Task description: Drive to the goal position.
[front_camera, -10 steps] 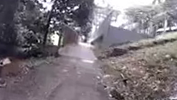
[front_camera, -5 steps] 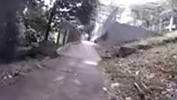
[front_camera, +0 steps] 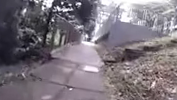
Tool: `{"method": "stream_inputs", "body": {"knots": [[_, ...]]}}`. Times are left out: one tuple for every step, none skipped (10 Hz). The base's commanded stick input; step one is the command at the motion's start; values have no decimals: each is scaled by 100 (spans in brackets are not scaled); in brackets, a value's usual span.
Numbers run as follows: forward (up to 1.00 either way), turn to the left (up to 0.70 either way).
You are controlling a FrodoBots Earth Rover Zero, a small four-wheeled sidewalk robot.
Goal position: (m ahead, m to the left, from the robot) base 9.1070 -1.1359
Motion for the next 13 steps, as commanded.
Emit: {"method": "stream_inputs", "body": {"knots": [[100, 0], [100, 0], [100, 0], [100, 0], [100, 0], [100, 0], [100, 39], [100, 8], [100, 0], [100, 0], [100, 0], [100, 0], [100, 0]]}}
